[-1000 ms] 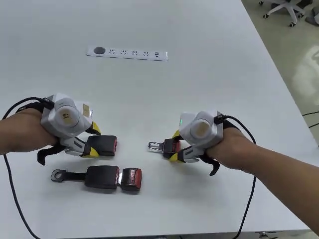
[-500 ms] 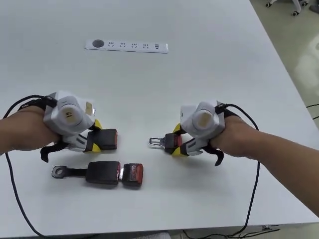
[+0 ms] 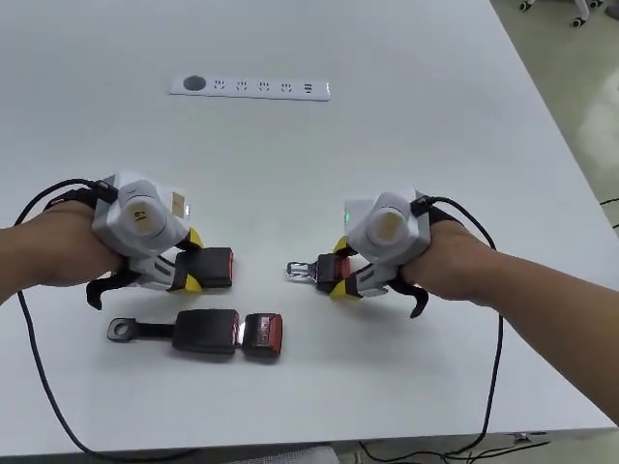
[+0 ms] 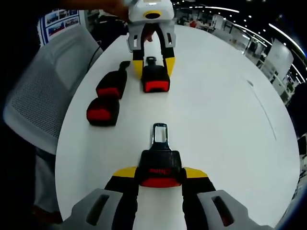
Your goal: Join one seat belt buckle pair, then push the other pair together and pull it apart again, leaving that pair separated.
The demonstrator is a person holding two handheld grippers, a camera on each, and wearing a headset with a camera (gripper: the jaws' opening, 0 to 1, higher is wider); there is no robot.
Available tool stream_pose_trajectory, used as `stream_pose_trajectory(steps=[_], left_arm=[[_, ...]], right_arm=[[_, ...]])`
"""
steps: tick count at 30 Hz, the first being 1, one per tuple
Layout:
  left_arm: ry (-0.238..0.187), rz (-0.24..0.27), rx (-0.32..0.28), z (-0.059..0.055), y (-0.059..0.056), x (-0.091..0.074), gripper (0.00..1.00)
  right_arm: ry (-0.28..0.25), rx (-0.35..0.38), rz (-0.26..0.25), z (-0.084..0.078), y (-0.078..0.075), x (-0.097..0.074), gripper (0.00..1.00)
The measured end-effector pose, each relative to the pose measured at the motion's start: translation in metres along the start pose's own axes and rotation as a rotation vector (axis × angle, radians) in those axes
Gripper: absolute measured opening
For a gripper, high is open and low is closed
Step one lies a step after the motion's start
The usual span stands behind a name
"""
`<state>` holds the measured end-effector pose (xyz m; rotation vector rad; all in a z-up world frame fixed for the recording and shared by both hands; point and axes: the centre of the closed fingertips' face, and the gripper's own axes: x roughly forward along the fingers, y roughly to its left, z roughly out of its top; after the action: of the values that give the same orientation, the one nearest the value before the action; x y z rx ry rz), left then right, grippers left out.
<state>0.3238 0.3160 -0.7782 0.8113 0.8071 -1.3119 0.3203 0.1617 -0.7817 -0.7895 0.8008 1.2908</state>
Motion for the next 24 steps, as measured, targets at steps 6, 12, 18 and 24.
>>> stream_pose_trajectory(steps=[6, 12, 18, 24], left_arm=[[0.004, -0.006, 0.003, 0.0, 0.0, 0.001, 0.34], [0.0, -0.002, 0.006, 0.0, 0.0, 0.0, 0.34], [0.004, -0.003, 0.009, 0.001, -0.001, 0.0, 0.34], [0.005, -0.008, 0.014, 0.001, -0.001, 0.0, 0.34]], right_arm=[[-0.012, -0.013, -0.002, 0.023, 0.007, 0.011, 0.32], [-0.029, 0.006, -0.006, 0.043, 0.008, 0.023, 0.32], [-0.037, -0.002, -0.001, 0.06, 0.011, 0.032, 0.31], [-0.03, -0.02, -0.008, 0.063, 0.007, 0.034, 0.31]])
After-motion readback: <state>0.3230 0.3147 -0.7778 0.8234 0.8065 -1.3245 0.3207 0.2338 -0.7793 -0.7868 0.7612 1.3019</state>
